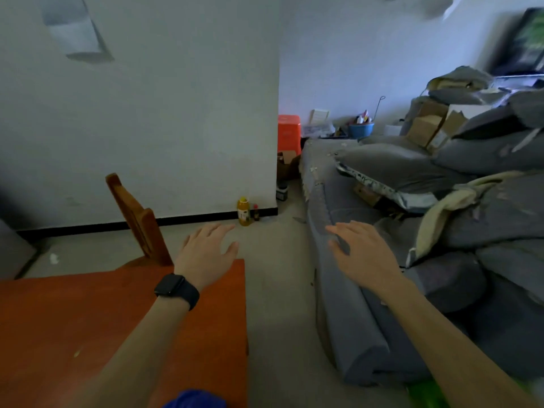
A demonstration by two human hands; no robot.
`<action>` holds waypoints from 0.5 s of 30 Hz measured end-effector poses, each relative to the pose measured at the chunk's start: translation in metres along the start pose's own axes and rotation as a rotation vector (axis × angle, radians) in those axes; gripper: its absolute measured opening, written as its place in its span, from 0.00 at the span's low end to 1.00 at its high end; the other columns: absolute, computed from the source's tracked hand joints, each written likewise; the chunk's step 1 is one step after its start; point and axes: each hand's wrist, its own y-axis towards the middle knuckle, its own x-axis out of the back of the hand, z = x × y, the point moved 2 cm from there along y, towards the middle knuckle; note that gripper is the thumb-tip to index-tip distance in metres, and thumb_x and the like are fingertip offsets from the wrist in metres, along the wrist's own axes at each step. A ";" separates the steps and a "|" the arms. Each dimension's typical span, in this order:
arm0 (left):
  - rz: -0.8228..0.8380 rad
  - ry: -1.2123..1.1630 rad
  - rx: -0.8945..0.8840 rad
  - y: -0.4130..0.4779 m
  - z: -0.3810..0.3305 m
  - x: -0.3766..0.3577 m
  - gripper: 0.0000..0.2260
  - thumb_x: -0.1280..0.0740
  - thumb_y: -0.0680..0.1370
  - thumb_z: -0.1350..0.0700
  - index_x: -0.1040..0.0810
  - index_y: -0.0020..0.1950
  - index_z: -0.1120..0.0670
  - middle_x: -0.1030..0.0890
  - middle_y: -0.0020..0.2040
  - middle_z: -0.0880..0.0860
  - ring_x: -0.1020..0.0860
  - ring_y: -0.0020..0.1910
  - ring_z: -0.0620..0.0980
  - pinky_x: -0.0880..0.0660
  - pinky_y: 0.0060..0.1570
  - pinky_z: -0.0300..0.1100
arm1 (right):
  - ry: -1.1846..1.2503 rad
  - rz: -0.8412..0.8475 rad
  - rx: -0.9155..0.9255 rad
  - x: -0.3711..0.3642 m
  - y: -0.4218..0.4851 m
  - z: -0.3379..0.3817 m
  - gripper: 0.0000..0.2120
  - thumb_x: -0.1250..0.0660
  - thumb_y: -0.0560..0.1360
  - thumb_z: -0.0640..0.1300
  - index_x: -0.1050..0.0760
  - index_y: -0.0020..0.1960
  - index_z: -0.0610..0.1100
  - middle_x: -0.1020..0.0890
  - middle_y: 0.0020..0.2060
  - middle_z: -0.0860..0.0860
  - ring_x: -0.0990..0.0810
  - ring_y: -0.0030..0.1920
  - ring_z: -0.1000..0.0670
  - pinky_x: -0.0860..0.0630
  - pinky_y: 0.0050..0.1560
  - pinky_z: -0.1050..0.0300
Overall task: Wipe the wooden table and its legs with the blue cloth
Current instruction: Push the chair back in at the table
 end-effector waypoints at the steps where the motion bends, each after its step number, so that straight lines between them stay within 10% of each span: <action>1: 0.019 -0.005 0.024 0.020 0.001 -0.007 0.22 0.42 0.82 0.42 0.34 0.75 0.43 0.32 0.75 0.49 0.35 0.74 0.53 0.39 0.72 0.55 | 0.000 0.008 0.004 -0.002 0.020 -0.007 0.19 0.42 0.81 0.55 0.29 0.71 0.55 0.27 0.70 0.55 0.36 0.73 0.48 0.36 0.72 0.50; 15: 0.135 0.022 0.233 0.221 0.011 -0.059 0.21 0.42 0.82 0.43 0.33 0.74 0.42 0.31 0.74 0.48 0.34 0.72 0.54 0.39 0.72 0.54 | 0.011 -0.025 0.199 -0.039 0.259 -0.067 0.17 0.39 0.81 0.53 0.23 0.67 0.51 0.20 0.63 0.53 0.29 0.69 0.46 0.35 0.70 0.52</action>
